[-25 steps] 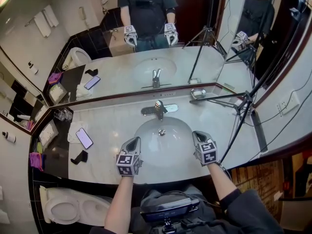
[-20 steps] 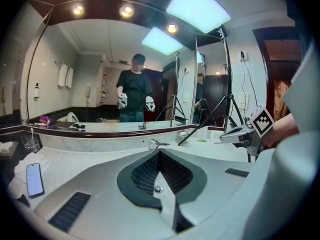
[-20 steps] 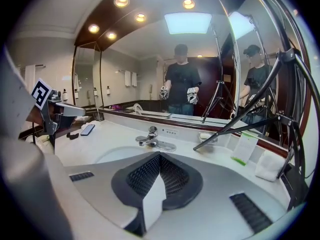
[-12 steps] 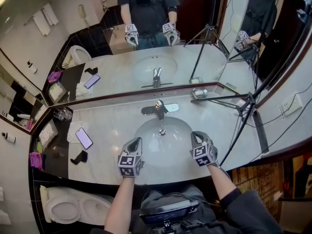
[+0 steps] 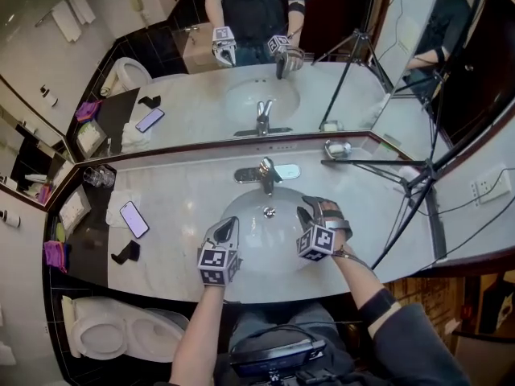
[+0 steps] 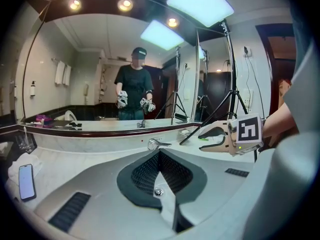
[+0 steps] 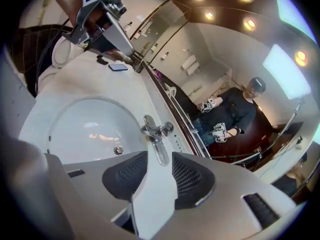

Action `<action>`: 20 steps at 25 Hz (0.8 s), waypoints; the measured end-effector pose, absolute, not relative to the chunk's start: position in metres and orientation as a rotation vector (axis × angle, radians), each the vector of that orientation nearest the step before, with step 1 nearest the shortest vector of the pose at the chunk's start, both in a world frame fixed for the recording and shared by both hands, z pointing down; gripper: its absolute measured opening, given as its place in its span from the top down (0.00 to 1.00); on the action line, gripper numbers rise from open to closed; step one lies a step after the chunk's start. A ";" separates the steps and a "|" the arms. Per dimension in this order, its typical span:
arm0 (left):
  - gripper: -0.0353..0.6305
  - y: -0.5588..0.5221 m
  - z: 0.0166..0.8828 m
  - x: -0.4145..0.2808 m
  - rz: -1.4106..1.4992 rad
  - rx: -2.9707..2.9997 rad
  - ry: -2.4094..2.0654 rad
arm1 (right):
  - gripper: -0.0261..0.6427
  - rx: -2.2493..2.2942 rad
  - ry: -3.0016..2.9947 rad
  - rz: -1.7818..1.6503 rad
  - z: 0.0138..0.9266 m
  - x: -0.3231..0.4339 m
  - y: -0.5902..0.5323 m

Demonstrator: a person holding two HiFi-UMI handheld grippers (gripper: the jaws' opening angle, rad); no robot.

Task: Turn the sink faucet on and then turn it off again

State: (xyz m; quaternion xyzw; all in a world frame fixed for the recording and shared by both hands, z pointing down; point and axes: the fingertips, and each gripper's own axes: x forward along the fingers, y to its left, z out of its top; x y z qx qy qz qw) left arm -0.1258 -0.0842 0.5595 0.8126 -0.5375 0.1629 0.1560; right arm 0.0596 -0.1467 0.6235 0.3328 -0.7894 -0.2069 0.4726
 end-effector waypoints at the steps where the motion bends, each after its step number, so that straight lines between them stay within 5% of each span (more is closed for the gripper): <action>1: 0.95 -0.087 0.561 -0.125 0.467 2.326 -1.540 | 0.69 0.792 -1.918 -0.539 0.626 0.054 -0.154; 20: 0.95 -0.119 0.607 -0.129 0.491 2.252 -1.550 | 0.61 0.531 -1.782 -0.779 0.696 -0.011 -0.258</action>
